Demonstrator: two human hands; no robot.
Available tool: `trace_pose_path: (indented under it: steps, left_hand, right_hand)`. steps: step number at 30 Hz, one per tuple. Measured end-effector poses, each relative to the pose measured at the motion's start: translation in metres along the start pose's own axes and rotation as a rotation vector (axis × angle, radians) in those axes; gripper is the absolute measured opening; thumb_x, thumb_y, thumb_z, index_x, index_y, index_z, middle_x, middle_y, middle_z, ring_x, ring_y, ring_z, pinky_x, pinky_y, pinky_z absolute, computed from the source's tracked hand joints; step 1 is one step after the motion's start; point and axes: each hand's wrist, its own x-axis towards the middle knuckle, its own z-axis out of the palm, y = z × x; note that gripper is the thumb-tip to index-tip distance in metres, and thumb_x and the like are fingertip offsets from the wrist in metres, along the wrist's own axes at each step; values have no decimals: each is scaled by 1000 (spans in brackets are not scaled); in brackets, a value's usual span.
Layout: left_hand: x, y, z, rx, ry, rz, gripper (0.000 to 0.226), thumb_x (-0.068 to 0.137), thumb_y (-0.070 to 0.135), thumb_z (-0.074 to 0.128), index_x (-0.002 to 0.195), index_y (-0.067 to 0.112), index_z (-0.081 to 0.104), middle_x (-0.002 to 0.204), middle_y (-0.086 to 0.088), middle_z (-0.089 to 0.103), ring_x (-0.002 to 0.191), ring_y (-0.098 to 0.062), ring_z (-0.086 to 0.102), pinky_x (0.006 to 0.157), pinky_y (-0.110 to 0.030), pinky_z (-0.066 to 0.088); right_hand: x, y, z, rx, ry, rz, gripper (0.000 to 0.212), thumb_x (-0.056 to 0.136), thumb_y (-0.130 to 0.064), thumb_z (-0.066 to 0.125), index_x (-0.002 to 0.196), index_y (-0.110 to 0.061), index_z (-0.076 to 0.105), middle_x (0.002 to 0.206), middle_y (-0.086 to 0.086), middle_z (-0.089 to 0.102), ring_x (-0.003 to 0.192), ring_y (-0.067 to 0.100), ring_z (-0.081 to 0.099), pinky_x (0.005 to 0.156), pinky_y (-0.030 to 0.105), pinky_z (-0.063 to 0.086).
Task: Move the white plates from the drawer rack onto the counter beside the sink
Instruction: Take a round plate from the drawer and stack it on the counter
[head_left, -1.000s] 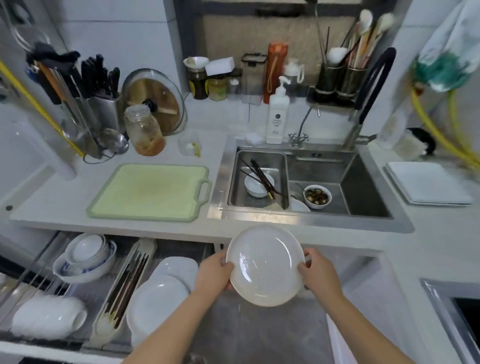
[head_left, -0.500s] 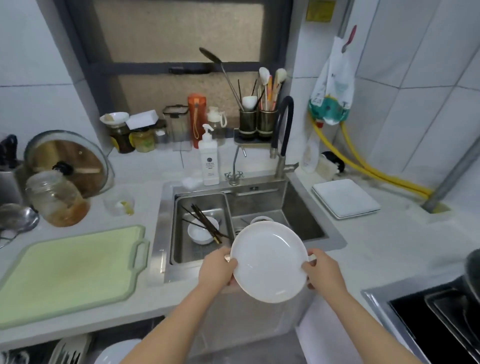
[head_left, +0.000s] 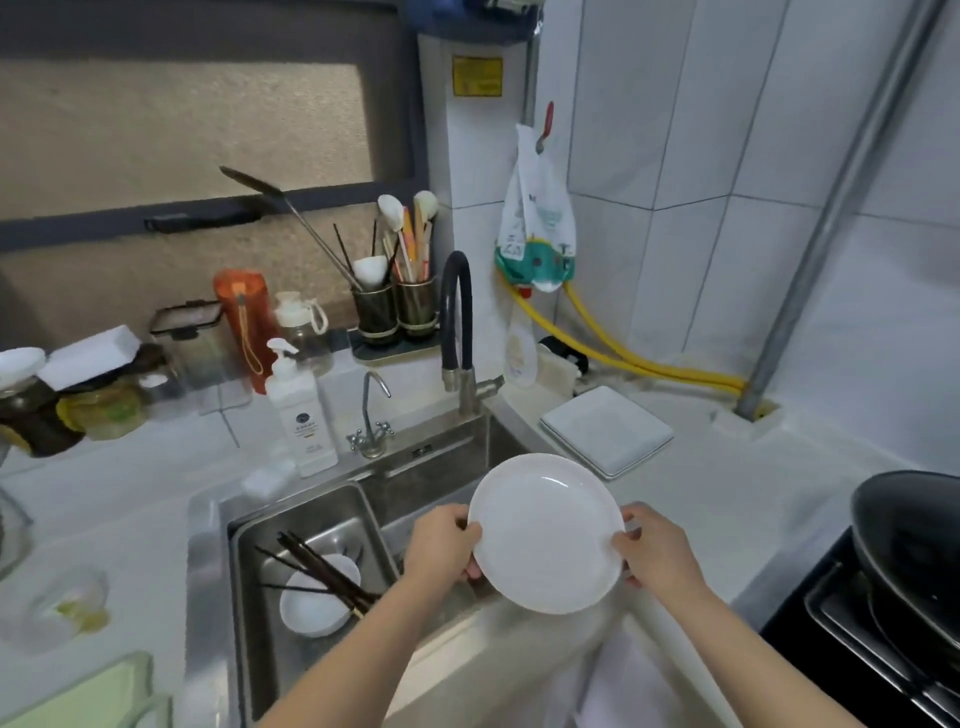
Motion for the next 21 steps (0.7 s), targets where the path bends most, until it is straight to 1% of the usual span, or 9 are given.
trace_pose_path:
  steps: [2,5,9,10,12,13,15,17,21]
  left_hand:
    - [14,9,5,16,-18,1,23,83,9,48,83,17,70,44,0,64,44,-13,65,46,-25,55]
    - [33,21,17,25,-43,-5,23,84,11,48,86,18,70,48,-2,66,47,-16,66,52,-28,58]
    - [61,36,35,58,-39,1,17,89,14,51,86,19,67,48,0,65,37,-5,58,40,-18,47]
    - [68,40,40,65,-37,-3,15,90,15,51,87,18,66,51,-2,66,37,-6,59,39,-17,46]
    - [80,50,50,68,-28,-25,13,89,15,52,87,16,64,57,-7,69,44,-13,64,43,-22,51]
    - [86,55,56,64,-21,-33,12,89,15,52,84,16,63,58,-9,70,48,-16,66,46,-25,54]
    - [100,64,67,71,-6,-25,11,89,16,53,81,15,60,57,-8,69,49,-17,66,50,-28,58]
    - [113,73,77,79,10,-32,11,89,18,55,80,13,59,56,-6,68,52,-18,68,56,-31,60]
    - [139,90,95,71,43,-37,14,88,21,56,83,9,62,63,-8,71,61,-22,71,68,-39,60]
  right_hand:
    - [10,1,-6,4,18,22,17,78,-9,56,83,-25,58,73,5,63,59,28,63,66,50,59]
    - [27,5,-15,-7,33,33,15,79,-10,57,88,-23,58,72,6,65,59,28,65,65,50,59]
    - [56,11,-28,-8,33,39,15,80,-10,57,92,-20,59,70,7,65,55,29,66,57,44,60]
    - [64,11,-32,-3,27,44,16,80,-9,57,92,-19,59,69,7,65,52,27,65,54,40,60]
    - [81,14,-40,26,16,55,17,79,-6,56,92,-15,60,67,9,64,44,23,60,47,33,55]
    - [89,15,-44,38,12,59,17,78,-5,56,91,-14,60,67,11,64,42,22,58,46,33,54]
    - [108,15,-53,53,14,72,16,77,-4,56,87,-15,60,68,14,67,44,24,59,51,38,57]
    - [127,15,-60,51,17,91,15,77,-6,56,80,-21,58,69,14,68,47,26,63,58,43,59]
    - [162,18,-69,74,23,120,16,76,-9,55,74,-24,58,69,10,68,51,28,65,66,47,61]
